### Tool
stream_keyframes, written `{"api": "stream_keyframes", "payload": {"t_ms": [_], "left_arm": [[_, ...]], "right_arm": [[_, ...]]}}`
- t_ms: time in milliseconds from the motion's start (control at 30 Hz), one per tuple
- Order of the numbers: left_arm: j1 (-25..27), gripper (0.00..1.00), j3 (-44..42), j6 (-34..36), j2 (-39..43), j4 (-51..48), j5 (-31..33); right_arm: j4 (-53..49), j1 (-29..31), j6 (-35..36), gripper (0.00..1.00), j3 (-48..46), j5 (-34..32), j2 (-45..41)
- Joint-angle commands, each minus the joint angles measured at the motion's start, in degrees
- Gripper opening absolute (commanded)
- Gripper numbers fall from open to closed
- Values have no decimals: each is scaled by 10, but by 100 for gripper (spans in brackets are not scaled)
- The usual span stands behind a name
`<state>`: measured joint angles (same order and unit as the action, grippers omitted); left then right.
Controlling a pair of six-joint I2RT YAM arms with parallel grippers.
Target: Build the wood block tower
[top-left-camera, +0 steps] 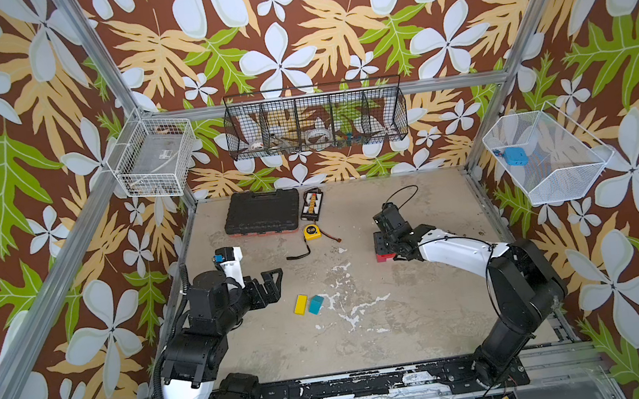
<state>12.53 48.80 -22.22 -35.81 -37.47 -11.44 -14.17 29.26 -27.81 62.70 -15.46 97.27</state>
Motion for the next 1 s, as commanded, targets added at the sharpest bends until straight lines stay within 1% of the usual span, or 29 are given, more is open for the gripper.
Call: {"api": "stream_keyframes", "payload": {"t_ms": [0, 133, 267, 400, 500, 633, 700, 800, 900, 967], "left_arm": [[0, 100, 0, 8, 1, 5, -3], [0, 100, -1, 8, 1, 5, -3], [0, 100, 0, 8, 1, 5, -4], [0, 100, -1, 8, 1, 5, -3], [0, 100, 0, 8, 1, 5, -3], [0, 100, -1, 8, 1, 5, -3], [0, 100, 0, 8, 1, 5, -3], [0, 100, 0, 6, 5, 4, 0], [0, 100, -1, 5, 12, 4, 4], [-1, 100, 0, 5, 15, 4, 5]], "right_arm": [[-1, -1, 5, 57, 1, -5, 2], [-2, -1, 5, 58, 1, -3, -1], [-3, -1, 4, 68, 2, -1, -5], [-16, -1, 1, 75, 10, -15, -19], [-30, -1, -4, 81, 8, -26, -50], [-38, 8, -13, 86, -13, -43, -114], [-39, 24, -21, 89, -25, -57, -152], [-14, 65, -25, 92, -43, -61, -206], [45, 128, -16, 93, -70, -57, -251], [117, 168, -7, 94, -104, -24, -269]]}}
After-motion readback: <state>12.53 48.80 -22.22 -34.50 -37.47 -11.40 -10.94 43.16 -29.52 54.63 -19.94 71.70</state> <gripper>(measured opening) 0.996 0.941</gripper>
